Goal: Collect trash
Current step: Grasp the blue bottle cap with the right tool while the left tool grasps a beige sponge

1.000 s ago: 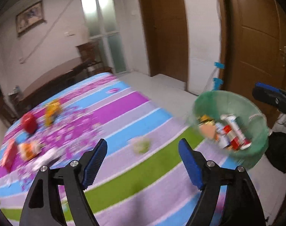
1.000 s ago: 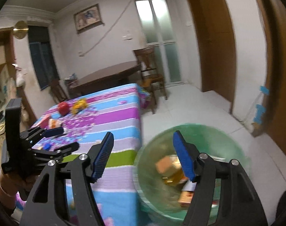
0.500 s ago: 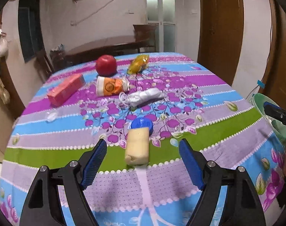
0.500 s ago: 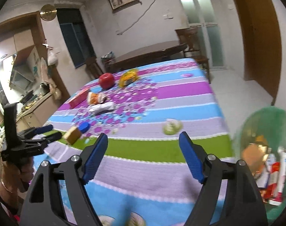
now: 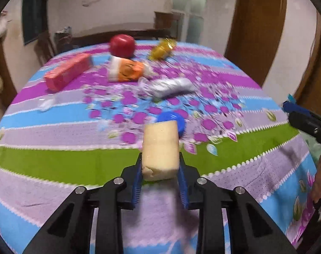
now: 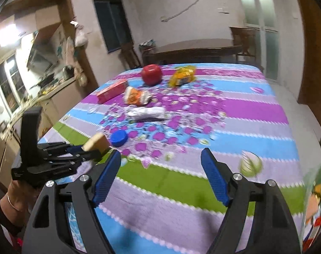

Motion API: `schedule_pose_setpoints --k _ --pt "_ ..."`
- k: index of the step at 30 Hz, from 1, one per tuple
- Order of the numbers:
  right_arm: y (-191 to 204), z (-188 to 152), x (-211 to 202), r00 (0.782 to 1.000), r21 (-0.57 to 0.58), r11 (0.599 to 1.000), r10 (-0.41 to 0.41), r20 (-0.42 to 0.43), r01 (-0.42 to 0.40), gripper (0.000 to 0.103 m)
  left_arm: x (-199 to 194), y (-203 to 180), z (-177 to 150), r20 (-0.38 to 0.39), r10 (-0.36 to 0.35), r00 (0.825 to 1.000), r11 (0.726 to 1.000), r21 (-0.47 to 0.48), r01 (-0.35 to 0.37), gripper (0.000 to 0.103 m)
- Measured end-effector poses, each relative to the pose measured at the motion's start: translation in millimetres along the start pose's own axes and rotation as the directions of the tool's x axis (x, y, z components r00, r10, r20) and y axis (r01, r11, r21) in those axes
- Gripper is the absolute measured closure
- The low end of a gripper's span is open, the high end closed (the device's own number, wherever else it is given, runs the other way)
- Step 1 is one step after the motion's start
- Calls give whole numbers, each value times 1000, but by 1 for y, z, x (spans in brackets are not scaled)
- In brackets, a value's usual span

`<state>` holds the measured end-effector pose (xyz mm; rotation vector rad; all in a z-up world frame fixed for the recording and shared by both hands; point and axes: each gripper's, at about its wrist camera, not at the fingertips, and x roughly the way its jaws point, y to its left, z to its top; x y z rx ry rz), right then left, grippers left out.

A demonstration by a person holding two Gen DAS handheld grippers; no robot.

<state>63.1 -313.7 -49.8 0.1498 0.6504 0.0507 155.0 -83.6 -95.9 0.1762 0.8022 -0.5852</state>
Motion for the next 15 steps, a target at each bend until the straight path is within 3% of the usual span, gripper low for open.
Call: schedule_pose_setpoints --k 2,7,10,15 --pt "15 4 10 999 -50 998 32 -23 -33 29 -17 8 -3 28 15 999 1000 -11 -15 73" --pt "58 10 45 988 -147 980 117 -102 -132 29 -58 38 -11 109 153 982 988 -47 -149 72" --pt "78 14 72 976 -171 970 145 -162 -173 36 -66 55 -15 111 163 980 984 -94 -153 72" --pt "95 20 116 971 -230 967 55 -233 -110 48 -71 66 -19 115 170 979 980 -121 -156 72"
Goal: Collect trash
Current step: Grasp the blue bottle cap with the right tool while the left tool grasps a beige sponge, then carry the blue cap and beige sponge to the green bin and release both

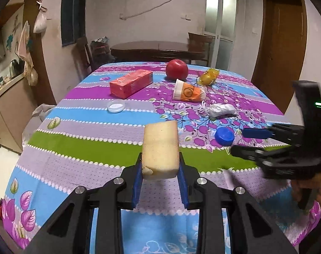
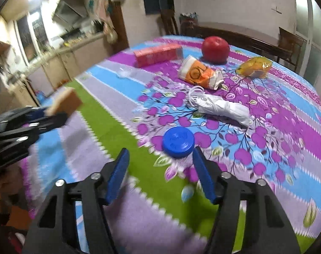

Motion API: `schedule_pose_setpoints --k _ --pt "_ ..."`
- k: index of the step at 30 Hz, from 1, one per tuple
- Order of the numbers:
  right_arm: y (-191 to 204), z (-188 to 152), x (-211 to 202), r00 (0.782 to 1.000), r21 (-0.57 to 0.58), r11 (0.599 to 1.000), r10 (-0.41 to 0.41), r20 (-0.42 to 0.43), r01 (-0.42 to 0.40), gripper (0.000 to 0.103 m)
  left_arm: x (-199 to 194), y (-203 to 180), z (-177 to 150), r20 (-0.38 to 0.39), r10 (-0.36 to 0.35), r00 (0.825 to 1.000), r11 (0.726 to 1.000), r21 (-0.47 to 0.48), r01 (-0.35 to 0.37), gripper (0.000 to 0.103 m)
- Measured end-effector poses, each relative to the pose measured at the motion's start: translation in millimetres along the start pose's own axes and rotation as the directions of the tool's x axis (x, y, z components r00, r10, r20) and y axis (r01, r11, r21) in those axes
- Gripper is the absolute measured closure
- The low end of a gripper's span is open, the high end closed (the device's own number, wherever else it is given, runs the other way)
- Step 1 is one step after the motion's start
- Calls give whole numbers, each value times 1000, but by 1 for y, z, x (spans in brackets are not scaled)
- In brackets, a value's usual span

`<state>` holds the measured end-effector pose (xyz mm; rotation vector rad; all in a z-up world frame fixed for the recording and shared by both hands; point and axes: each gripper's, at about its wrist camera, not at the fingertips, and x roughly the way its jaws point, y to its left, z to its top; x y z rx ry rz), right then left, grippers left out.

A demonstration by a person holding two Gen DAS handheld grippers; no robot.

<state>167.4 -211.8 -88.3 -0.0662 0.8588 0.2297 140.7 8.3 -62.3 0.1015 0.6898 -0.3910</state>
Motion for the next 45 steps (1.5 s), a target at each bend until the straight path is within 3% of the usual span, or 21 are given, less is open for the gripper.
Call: schedule_pose_setpoints --k 5,8,13,18,24,30,35,45 --pt "0 10 25 995 -9 997 -82 -53 82 55 3 4 -1 -6 -10 1000 1000 -13 10 72" --pt "-1 12 28 993 -13 994 -106 -57 106 65 5 3 -1 -8 -12 1000 1000 -12 12 72" --pt "-3 12 28 993 -6 995 -103 -50 102 66 8 -3 3 -4 -14 1000 1000 -1 14 72" --pt "-6 4 1 997 27 997 -70 12 70 66 3 -12 9 12 -18 1000 999 32 17 72" --pt "-19 -15 -64 990 81 993 -90 112 82 66 14 -44 25 -1 -4 1000 993 118 4 72" --pt "-48 -34 -125 974 149 981 -148 171 123 65 25 -107 52 32 -44 999 974 224 36 72" --pt "-89 -58 -186 945 249 948 -251 211 197 65 27 -174 73 53 -113 992 946 312 91 72" --pt "-164 -119 -277 868 412 834 -467 171 368 65 27 -327 89 33 -267 963 849 482 219 72"
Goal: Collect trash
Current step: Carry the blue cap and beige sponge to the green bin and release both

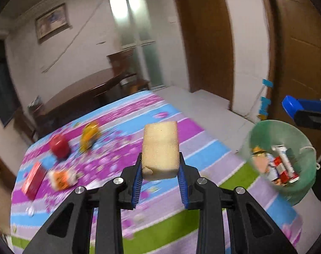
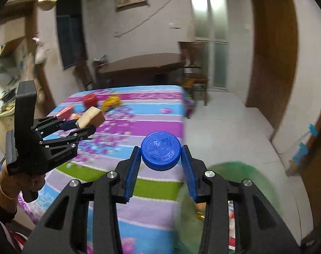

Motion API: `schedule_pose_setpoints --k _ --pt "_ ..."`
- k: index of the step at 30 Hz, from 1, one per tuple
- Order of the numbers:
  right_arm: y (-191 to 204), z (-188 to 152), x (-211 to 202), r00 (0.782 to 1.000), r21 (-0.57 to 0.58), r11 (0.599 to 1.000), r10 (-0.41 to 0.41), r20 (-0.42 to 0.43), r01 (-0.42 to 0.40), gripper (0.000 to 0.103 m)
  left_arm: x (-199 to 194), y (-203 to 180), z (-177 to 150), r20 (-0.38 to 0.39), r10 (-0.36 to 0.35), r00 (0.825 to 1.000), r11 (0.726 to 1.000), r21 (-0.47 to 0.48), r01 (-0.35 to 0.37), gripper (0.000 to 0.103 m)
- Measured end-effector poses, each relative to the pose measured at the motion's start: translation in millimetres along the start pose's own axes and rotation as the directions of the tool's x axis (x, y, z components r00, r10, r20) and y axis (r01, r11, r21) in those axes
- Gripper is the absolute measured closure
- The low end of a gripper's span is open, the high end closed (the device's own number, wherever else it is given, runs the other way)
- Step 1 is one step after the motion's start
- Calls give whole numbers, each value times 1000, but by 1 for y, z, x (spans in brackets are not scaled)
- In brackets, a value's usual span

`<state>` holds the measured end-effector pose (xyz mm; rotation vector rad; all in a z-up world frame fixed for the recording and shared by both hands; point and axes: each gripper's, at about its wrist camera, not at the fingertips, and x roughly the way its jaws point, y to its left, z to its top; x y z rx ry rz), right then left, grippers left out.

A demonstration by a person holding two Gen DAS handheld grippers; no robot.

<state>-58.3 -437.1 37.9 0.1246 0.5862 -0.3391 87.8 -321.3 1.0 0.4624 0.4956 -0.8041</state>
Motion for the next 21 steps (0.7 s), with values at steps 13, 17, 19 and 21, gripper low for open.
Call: schedule_pose_setpoints --k 13,17,19,21 --pt "-89 -28 -28 989 147 979 -136 -50 142 65 49 -126 60 -22 -191 981 972 138 192 72" --pt "-103 -37 -31 987 179 972 -144 -65 154 65 64 -154 69 -76 -292 953 941 156 301 72" --pt "-110 -41 -33 988 202 968 -139 -68 150 65 72 -169 72 -104 -337 936 921 169 350 72" --pt "-114 -43 -35 988 214 965 -136 -75 149 65 77 -178 73 -119 -362 924 907 182 379 72"
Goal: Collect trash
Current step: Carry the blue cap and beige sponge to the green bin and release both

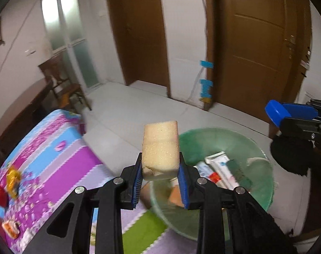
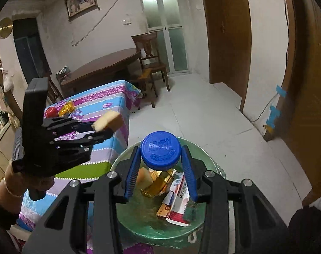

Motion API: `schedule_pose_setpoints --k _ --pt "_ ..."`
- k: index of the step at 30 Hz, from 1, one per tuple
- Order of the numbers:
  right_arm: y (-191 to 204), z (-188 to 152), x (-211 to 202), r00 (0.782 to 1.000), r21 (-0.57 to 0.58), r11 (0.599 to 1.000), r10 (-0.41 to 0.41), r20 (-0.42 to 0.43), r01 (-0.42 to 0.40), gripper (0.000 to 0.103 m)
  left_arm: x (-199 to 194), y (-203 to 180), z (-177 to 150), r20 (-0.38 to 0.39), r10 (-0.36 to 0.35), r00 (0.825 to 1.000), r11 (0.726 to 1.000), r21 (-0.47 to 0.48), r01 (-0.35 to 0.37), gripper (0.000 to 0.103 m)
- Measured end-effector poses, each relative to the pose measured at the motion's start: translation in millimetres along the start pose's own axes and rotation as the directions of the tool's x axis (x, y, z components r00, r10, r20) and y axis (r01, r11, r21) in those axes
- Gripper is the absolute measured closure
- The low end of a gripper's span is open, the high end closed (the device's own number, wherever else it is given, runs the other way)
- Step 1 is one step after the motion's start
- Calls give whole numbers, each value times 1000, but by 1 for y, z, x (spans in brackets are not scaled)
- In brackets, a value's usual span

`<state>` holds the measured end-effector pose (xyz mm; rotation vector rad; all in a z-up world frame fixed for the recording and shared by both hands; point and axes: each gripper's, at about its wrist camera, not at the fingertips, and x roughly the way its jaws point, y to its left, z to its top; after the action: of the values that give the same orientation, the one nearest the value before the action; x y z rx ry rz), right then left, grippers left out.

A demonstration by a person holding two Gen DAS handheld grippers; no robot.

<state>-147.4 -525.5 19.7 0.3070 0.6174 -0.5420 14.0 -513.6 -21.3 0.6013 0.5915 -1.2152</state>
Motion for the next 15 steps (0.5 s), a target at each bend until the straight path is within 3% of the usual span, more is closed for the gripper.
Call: schedule_pose_setpoints --k 11,12,13,14,15 --pt "-25 -13 14 997 37 999 26 -67 -23 65 30 -25 -5 -55 -86 995 995 43 89 71" --pt "-25 -15 16 995 37 998 50 -82 -47 65 34 -25 -6 -75 -98 992 994 39 101 61" --pt "-26 -16 19 993 37 997 70 -92 -67 62 36 -24 -7 -87 -96 992 994 39 99 42" --pt "-26 -18 22 992 41 996 78 -98 -74 46 36 -23 -9 -78 -80 994 996 42 83 33" --pt "-27 -19 23 993 43 997 66 -96 -62 38 34 -23 -11 -61 -65 996 997 48 68 31"
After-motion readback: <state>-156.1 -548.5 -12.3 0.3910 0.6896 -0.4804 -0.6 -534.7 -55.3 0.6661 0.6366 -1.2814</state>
